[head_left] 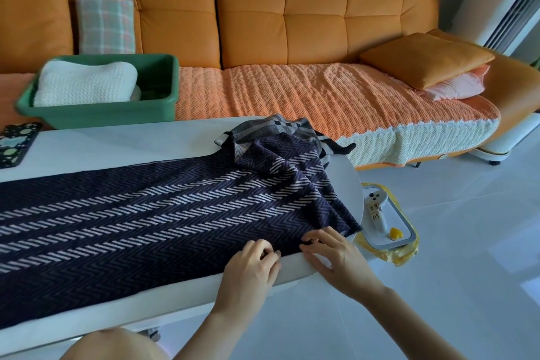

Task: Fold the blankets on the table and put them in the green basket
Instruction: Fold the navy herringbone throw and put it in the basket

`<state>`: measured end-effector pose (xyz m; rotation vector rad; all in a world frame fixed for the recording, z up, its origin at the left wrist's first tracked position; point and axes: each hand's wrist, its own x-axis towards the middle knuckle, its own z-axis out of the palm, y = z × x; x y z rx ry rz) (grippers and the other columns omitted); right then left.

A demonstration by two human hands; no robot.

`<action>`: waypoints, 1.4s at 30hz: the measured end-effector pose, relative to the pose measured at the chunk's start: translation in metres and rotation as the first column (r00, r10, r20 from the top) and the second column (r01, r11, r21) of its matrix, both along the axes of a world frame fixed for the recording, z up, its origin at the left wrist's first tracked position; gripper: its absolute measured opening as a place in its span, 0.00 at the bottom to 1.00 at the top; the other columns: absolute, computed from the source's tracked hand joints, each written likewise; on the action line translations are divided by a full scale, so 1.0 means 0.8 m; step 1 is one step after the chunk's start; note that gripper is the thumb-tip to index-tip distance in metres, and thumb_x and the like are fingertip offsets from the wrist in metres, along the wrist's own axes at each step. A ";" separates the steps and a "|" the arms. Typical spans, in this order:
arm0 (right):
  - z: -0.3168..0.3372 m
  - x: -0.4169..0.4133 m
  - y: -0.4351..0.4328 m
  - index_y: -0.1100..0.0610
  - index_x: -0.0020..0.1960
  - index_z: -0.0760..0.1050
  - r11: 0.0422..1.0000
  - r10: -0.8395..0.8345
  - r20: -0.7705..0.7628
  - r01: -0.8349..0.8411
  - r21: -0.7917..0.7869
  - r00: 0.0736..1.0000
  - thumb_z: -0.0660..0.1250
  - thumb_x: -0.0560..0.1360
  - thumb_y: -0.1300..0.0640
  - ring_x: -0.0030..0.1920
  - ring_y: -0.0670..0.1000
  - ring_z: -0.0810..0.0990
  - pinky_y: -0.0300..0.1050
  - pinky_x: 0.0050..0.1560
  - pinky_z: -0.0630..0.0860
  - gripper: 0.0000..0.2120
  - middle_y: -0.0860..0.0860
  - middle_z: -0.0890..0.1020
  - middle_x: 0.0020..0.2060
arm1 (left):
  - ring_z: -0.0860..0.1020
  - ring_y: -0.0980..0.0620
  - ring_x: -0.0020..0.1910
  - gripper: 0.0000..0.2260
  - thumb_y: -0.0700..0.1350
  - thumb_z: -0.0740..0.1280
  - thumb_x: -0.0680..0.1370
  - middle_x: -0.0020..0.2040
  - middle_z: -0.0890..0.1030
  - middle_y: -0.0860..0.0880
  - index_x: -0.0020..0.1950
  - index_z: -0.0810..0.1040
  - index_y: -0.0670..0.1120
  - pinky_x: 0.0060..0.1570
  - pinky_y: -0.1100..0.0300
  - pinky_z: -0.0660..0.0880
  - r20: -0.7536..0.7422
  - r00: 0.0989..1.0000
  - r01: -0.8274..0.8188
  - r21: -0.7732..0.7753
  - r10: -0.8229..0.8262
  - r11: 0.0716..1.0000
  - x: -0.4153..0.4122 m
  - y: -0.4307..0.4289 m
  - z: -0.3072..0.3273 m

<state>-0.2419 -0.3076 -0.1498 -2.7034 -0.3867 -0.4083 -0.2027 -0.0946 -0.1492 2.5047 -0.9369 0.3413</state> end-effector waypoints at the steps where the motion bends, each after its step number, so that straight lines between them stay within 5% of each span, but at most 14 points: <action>1: 0.002 -0.003 0.001 0.51 0.51 0.80 1.000 -0.003 -0.012 0.003 -0.006 1.000 0.60 0.79 0.49 0.52 0.43 0.74 0.33 0.48 0.73 0.11 0.43 0.78 0.52 | 0.74 0.56 0.34 0.07 0.48 0.68 0.73 0.37 0.75 0.56 0.36 0.80 0.49 0.24 0.64 0.68 -0.031 1.000 -0.007 0.015 0.007 1.000 0.001 0.000 0.006; 4: 0.012 0.001 0.005 0.50 0.48 0.81 1.000 -0.028 -0.054 0.028 0.011 0.998 0.58 0.79 0.46 0.50 0.41 0.74 0.33 0.44 0.73 0.15 0.41 0.78 0.50 | 0.76 0.54 0.38 0.12 0.52 0.62 0.78 0.40 0.76 0.54 0.40 0.80 0.48 0.30 0.60 0.70 -0.173 0.982 -0.073 0.004 0.073 0.997 0.028 -0.006 0.027; 7: 0.037 0.030 0.008 0.52 0.48 0.82 0.969 -0.124 -0.097 0.141 0.201 0.988 0.60 0.78 0.47 0.49 0.39 0.76 0.34 0.47 0.74 0.14 0.42 0.80 0.50 | 0.78 0.48 0.51 0.09 0.48 0.65 0.77 0.52 0.78 0.50 0.55 0.79 0.47 0.48 0.54 0.75 -0.091 0.984 -0.161 -0.067 0.154 0.985 0.068 -0.015 0.037; 9: 0.058 0.067 0.008 0.54 0.52 0.81 0.905 -0.228 -0.119 0.256 0.340 0.966 0.62 0.78 0.53 0.49 0.43 0.78 0.36 0.49 0.73 0.10 0.45 0.80 0.50 | 0.68 0.44 0.68 0.21 0.52 0.60 0.79 0.69 0.69 0.44 0.69 0.69 0.45 0.66 0.49 0.65 -0.112 0.973 -0.193 0.072 0.200 0.979 0.089 -0.024 0.034; 11: 0.079 0.113 0.010 0.55 0.57 0.79 0.858 -0.319 -0.169 0.360 0.367 0.933 0.62 0.79 0.55 0.51 0.47 0.78 0.40 0.50 0.75 0.11 0.49 0.80 0.53 | 0.53 0.45 0.75 0.28 0.59 0.48 0.80 0.76 0.54 0.44 0.76 0.55 0.45 0.72 0.46 0.50 -0.118 0.958 -0.222 0.271 0.261 0.937 0.103 -0.029 0.019; 15: 0.096 0.213 0.014 0.56 0.63 0.75 0.833 -0.405 -0.209 0.454 0.317 0.890 0.63 0.78 0.53 0.55 0.52 0.78 0.50 0.53 0.77 0.15 0.53 0.79 0.58 | 0.66 0.42 0.70 0.32 0.64 0.40 0.78 0.71 0.68 0.43 0.71 0.68 0.49 0.65 0.39 0.56 -0.173 0.942 -0.222 0.323 0.288 0.920 0.101 -0.028 -0.014; 22: 0.079 0.296 0.024 0.56 0.59 0.77 0.836 -0.538 -0.227 0.548 -0.022 0.812 0.69 0.74 0.49 0.62 0.57 0.69 0.52 0.58 0.71 0.17 0.53 0.75 0.58 | 0.64 0.43 0.72 0.29 0.65 0.45 0.78 0.73 0.64 0.44 0.72 0.66 0.52 0.66 0.40 0.55 -0.137 0.949 -0.237 0.283 0.284 0.929 0.097 -0.027 -0.019; 27: 0.069 0.293 0.019 0.57 0.49 0.80 0.838 -0.544 -0.062 0.546 0.024 0.837 0.67 0.76 0.56 0.55 0.54 0.74 0.47 0.43 0.71 0.06 0.51 0.80 0.49 | 0.62 0.44 0.72 0.29 0.65 0.46 0.77 0.74 0.63 0.45 0.73 0.65 0.52 0.67 0.40 0.54 -0.132 0.949 -0.244 0.267 0.287 0.932 0.099 -0.028 -0.025; 31: 0.079 0.286 0.011 0.56 0.45 0.79 0.749 -0.600 -0.096 0.599 0.283 0.795 0.65 0.77 0.57 0.36 0.55 0.78 0.45 0.32 0.70 0.06 0.52 0.82 0.38 | 0.62 0.44 0.73 0.30 0.65 0.43 0.78 0.74 0.62 0.45 0.72 0.65 0.52 0.67 0.40 0.54 -0.119 0.952 -0.245 0.260 0.283 0.934 0.100 -0.028 -0.025; 37: 0.101 0.295 -0.061 0.62 0.50 0.77 0.475 -0.762 -0.260 0.786 0.396 0.592 0.62 0.78 0.59 0.44 0.58 0.78 0.48 0.41 0.72 0.08 0.57 0.81 0.43 | 0.60 0.44 0.73 0.29 0.65 0.45 0.78 0.74 0.61 0.45 0.73 0.63 0.52 0.67 0.40 0.53 -0.111 0.953 -0.249 0.251 0.283 0.935 0.098 -0.027 -0.026; 40: 0.104 0.301 -0.090 0.70 0.49 0.76 0.439 -0.723 -0.355 0.791 0.426 0.593 0.61 0.77 0.62 0.44 0.58 0.79 0.56 0.45 0.76 0.10 0.64 0.81 0.44 | 0.61 0.44 0.73 0.29 0.65 0.46 0.78 0.74 0.62 0.45 0.73 0.63 0.52 0.67 0.40 0.54 -0.112 0.953 -0.246 0.250 0.281 0.936 0.099 -0.028 -0.026; 42: 0.105 0.300 -0.092 0.66 0.52 0.76 0.458 -0.679 -0.402 0.782 0.423 0.615 0.64 0.77 0.57 0.46 0.59 0.79 0.50 0.44 0.73 0.11 0.60 0.79 0.43 | 0.60 0.44 0.73 0.29 0.65 0.46 0.78 0.74 0.61 0.45 0.73 0.63 0.52 0.67 0.40 0.54 -0.109 0.954 -0.246 0.248 0.279 0.937 0.100 -0.027 -0.027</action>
